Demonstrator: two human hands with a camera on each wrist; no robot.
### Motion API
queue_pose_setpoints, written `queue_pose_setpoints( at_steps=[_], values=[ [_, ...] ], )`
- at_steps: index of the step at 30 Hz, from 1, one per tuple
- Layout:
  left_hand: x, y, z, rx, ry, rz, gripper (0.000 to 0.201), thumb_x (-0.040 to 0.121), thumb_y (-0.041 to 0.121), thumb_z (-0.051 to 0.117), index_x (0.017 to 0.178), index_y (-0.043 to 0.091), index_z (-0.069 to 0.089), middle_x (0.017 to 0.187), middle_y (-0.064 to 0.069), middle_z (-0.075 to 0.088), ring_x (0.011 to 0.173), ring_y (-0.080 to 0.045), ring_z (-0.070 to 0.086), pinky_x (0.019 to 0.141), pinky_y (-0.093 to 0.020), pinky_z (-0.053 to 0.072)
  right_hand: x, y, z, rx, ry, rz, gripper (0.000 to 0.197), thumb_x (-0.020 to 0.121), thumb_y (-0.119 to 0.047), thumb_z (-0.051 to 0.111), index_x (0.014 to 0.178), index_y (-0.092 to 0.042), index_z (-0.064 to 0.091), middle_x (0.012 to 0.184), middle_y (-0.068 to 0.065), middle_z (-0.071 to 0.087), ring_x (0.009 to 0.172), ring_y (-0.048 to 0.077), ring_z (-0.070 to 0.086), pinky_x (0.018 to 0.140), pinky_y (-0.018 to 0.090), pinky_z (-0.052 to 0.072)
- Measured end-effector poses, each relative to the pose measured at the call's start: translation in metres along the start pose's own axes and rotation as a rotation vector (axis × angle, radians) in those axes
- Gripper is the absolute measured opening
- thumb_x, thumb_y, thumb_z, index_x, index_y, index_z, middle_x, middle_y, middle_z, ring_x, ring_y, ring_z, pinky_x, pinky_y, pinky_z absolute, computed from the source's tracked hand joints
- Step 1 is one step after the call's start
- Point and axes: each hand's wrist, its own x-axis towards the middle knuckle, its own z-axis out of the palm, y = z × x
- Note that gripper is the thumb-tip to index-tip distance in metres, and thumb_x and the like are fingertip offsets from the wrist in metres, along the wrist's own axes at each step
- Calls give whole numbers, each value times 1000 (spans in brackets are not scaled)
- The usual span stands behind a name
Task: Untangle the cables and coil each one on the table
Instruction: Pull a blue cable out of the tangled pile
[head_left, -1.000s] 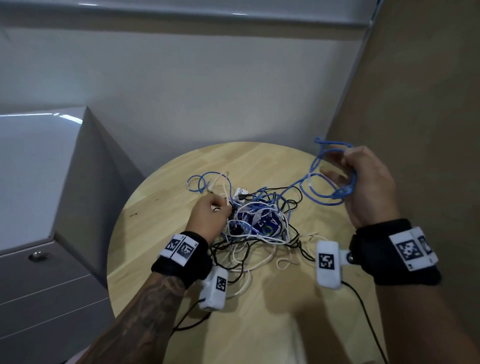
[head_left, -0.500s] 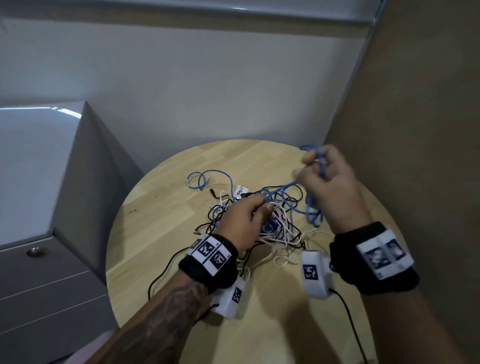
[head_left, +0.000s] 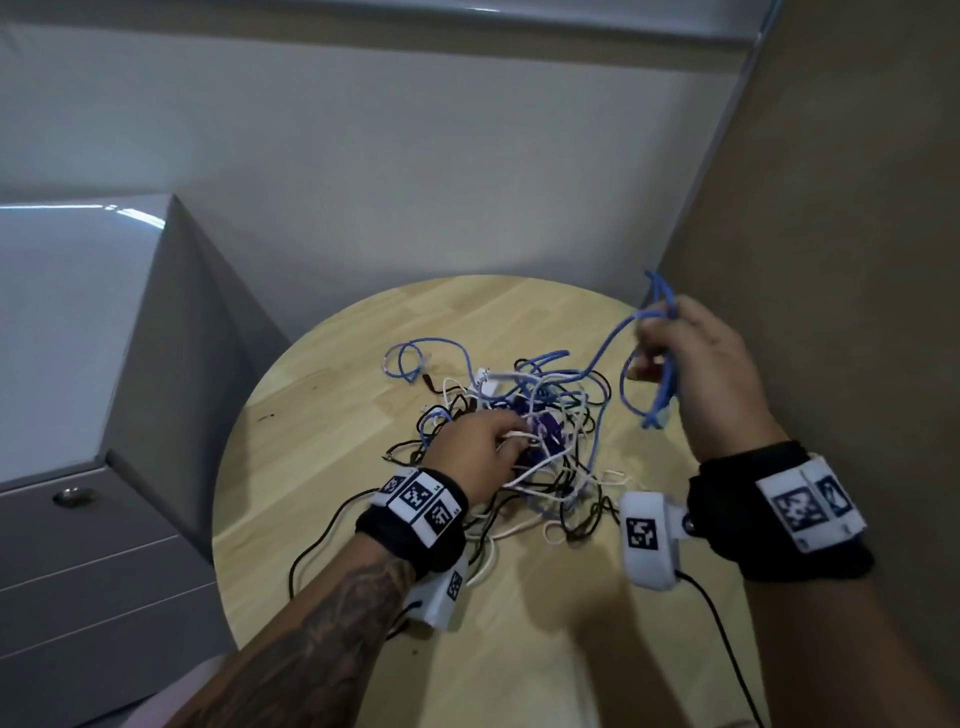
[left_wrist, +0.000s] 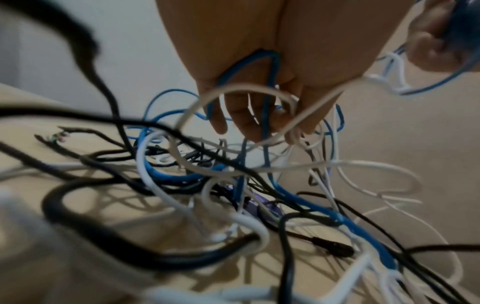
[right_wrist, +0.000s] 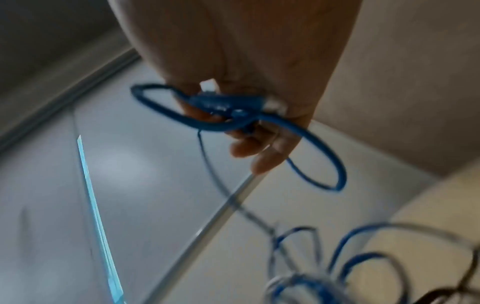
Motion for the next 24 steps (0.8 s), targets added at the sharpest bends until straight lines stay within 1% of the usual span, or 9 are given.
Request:
queue_pose_setpoints(
  at_steps=[3,5,8,10,13,16,18,20,24],
  values=[
    [-1,1,4,40,24,-38,20,85,49,62,100,36,60,89,10,69,83,-14,65,72,-32,53,-4,-6,2,612,-45,201,27,94,-12,38,69,-15,46,85,5,67,102,31,70,95,49,53],
    [-1,5,7,24,28,-39,32,79,55,66,97,36,48,80,8,66,72,-16,63,65,-35,53,-6,-3,5,856,-55,318,29,95,-15,39,67,-15,40,81,7,66,95,31,73,100,51,52],
    [0,12,9,-95,106,13,53,73,55,71,112,37,39,109,5,60,81,-23,64,69,-42,55,-4,7,13,1017,-85,407,29,87,-25,54,64,-20,37,60,-2,45,44,12,48,75,33,58],
    [1,15,10,-7,162,96,83,74,52,72,141,31,28,148,0,34,116,-28,56,83,-40,54,-3,14,18,1041,-188,471,29,90,-26,53,65,-21,40,52,-5,35,33,8,31,48,21,45],
    [-2,22,9,-32,231,207,95,79,45,70,154,32,13,159,5,23,132,-23,42,83,-36,53,-4,18,21,975,-334,528,20,93,-25,48,75,-20,41,46,-6,31,30,6,26,34,20,29],
    [0,21,2,-104,210,177,50,82,47,56,131,43,50,112,9,66,96,-20,63,74,-36,53,-6,17,19,805,-336,495,22,93,-22,49,74,-20,41,48,-7,27,32,6,24,35,21,24],
    [5,13,-5,-160,205,118,28,86,48,55,109,34,64,93,8,70,87,-20,65,72,-36,52,-8,16,16,450,-226,316,29,97,-17,55,71,-18,43,52,-7,30,39,8,28,42,24,27],
    [7,7,-11,-122,224,102,30,89,52,51,103,30,67,94,6,69,88,-21,65,73,-38,52,-10,19,14,-49,-131,52,27,93,-17,70,72,-11,53,58,-5,38,51,9,37,52,23,35],
    [6,5,-20,-22,278,165,23,95,40,53,96,25,71,76,10,57,78,-21,57,66,-34,45,-13,32,17,-833,-288,-93,20,80,-40,81,86,-27,68,68,-10,54,63,8,51,62,26,41]
  ],
)
